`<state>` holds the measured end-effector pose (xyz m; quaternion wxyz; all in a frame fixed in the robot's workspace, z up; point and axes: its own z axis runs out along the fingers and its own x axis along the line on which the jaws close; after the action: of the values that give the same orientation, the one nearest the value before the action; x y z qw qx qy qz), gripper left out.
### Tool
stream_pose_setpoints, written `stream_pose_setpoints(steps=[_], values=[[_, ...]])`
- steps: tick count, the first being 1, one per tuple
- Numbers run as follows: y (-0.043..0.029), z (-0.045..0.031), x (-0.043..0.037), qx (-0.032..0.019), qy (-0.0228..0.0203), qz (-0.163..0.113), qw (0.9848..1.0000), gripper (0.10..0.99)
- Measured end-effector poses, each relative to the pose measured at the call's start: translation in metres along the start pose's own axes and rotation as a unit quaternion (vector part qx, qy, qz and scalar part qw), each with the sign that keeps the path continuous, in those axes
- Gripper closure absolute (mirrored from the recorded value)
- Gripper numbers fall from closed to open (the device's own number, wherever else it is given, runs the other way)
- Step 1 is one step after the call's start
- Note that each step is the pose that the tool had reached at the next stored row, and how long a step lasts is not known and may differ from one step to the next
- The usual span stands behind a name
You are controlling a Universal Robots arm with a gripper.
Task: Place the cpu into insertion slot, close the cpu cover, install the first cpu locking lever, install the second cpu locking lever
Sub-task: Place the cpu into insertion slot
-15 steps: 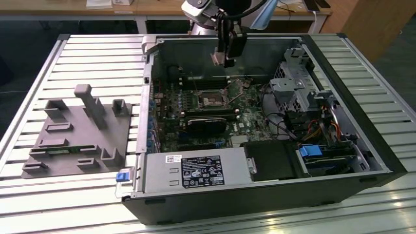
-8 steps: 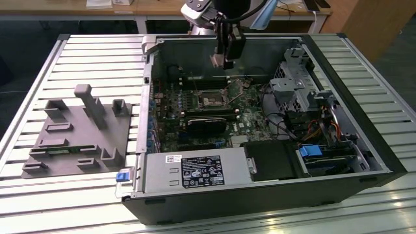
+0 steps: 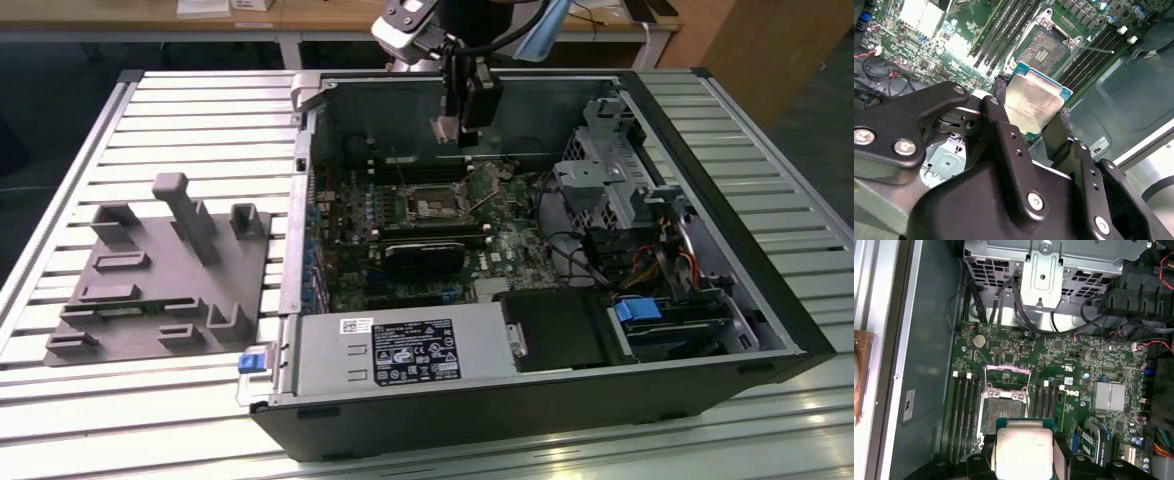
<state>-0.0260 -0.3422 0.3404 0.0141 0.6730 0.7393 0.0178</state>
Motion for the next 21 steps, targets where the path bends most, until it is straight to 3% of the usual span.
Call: stream_pose_setpoints(steps=[9,17,21], values=[[-0.0001,0.0078,0.0028,-0.0001,-0.0009,0.022,0.9998,0.545],[-0.0005,0.0155,0.0028,-0.0001,-0.0012,0.024,0.9997,0.545],[-0.0006,0.0179,0.0028,0.0002,-0.0048,0.024,0.9997,0.545]])
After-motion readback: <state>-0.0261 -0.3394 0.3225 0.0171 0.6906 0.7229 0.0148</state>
